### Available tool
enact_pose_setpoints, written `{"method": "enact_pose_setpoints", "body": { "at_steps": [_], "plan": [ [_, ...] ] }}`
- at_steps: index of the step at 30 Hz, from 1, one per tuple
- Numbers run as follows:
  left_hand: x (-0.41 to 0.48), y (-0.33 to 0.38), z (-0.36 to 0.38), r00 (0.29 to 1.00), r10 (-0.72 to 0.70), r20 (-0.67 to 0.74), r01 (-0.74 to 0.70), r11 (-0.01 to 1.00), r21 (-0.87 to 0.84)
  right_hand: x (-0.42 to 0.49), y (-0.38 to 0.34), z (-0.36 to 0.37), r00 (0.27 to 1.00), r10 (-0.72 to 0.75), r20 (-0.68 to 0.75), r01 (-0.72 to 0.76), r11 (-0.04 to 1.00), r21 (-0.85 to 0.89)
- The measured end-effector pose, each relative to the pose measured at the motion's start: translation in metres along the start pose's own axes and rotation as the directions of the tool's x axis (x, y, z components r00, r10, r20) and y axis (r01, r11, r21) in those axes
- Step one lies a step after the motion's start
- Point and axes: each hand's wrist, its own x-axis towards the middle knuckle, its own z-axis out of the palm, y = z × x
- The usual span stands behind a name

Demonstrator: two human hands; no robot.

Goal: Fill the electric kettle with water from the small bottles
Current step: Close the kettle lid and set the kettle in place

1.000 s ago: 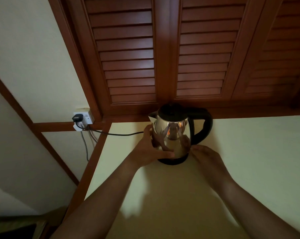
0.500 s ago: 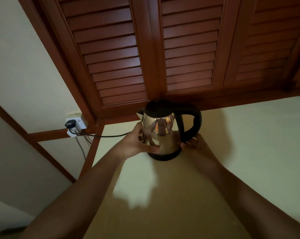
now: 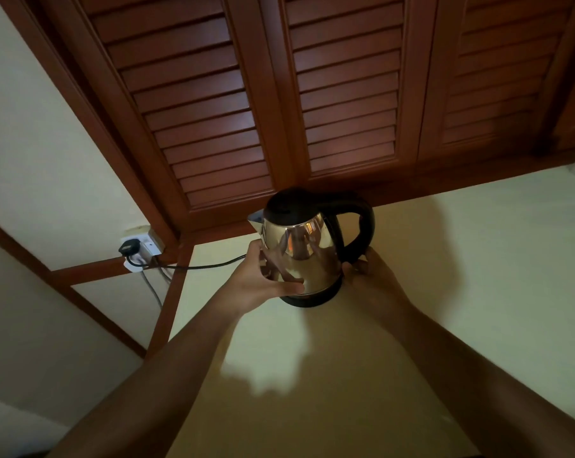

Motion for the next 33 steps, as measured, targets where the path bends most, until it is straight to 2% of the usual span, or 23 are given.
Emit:
{"method": "enact_pose_setpoints", "body": {
  "at_steps": [7,10,11,15,17,20,23,29,33],
  "plan": [
    [-0.006,-0.001,0.013,0.998,0.007,-0.06,-0.011,0.998,-0.058,0.006,-0.004,-0.002,0.999,0.049,0.023,-0.049,0.999,-0.016],
    [-0.015,-0.002,0.018,0.995,0.08,-0.06,-0.086,0.991,-0.102,0.005,-0.007,-0.007,0.996,0.068,0.053,-0.073,0.992,0.106],
    [-0.019,-0.002,0.018,0.992,0.104,-0.072,-0.111,0.989,-0.099,0.004,-0.012,-0.01,0.998,0.051,0.025,-0.054,0.99,0.133],
    [-0.029,-0.001,0.025,0.979,0.156,-0.135,-0.178,0.969,-0.169,-0.002,-0.049,-0.027,0.971,-0.048,-0.235,0.072,0.993,0.093],
    [-0.032,-0.007,0.031,0.966,0.179,-0.187,-0.214,0.958,-0.193,-0.003,-0.071,-0.031,0.958,-0.139,-0.252,0.157,0.986,0.055],
    [-0.033,-0.016,0.042,0.943,0.207,-0.26,-0.252,0.955,-0.154,-0.004,-0.098,-0.028,0.949,-0.248,-0.196,0.257,0.966,0.016],
    [-0.033,-0.021,0.05,0.931,0.209,-0.298,-0.25,0.962,-0.106,-0.002,-0.112,-0.019,0.941,-0.282,-0.184,0.285,0.958,-0.013],
    [-0.03,-0.027,0.051,0.947,0.138,-0.291,-0.148,0.989,-0.013,0.008,-0.116,0.001,0.957,-0.232,-0.173,0.233,0.972,-0.017],
    [-0.032,-0.027,0.052,0.931,0.102,-0.349,-0.102,0.995,0.018,0.014,-0.116,0.006,0.961,-0.204,-0.187,0.207,0.978,-0.005]
  ]
}}
